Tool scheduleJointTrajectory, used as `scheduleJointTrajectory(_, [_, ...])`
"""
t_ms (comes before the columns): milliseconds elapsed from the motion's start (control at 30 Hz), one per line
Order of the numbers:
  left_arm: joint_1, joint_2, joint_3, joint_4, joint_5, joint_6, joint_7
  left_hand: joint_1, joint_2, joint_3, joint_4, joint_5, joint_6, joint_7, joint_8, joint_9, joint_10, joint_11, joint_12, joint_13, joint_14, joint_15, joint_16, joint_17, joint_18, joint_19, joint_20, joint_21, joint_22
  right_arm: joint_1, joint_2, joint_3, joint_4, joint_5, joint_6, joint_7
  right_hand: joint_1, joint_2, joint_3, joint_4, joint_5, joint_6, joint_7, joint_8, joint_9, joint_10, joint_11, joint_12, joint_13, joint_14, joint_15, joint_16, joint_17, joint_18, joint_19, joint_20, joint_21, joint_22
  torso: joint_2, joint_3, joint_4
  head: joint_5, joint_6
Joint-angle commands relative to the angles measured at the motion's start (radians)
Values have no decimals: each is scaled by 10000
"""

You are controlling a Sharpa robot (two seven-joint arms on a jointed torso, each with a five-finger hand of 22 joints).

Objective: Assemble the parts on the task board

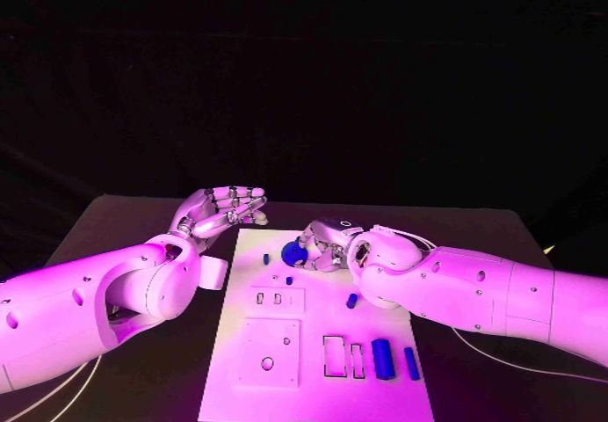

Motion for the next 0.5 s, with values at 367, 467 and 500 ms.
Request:
scheduleJointTrajectory(367, [9,2,9,-7,37,172,66,-44,18,31,50,-32,-73,174,-54,16,-81,10,-41,-3,-80,-21,61,16,70,-72,-19,49,10,-89,-139,-75,131,-57,819,-195,-71,61,65,0,-22,136,-18,100,6,110,-4,76,791,1034,52,46,2606,-170,279,71,70,1885,1,-5,-2,17,-18])
scheduleJointTrajectory(467, [9,0,8,-9,37,171,66,-44,18,31,50,-32,-73,174,-54,16,-81,10,-41,-3,-80,-21,61,16,70,-72,-19,49,10,-89,-167,-77,183,-61,854,-189,-88,68,74,1,-24,160,-23,110,8,121,-7,87,800,1035,49,47,2608,-173,287,69,80,1894,7,-5,-3,16,-18])
scheduleJointTrajectory(500, [9,-2,8,-11,37,170,66,-44,18,31,50,-32,-73,174,-54,16,-81,10,-41,-3,-80,-21,61,16,70,-72,-19,49,10,-89,-176,-78,200,-62,863,-188,-95,73,79,2,-24,171,-24,116,9,118,-10,83,796,1032,48,42,2598,-169,278,68,68,1885,8,-7,-4,16,-13])
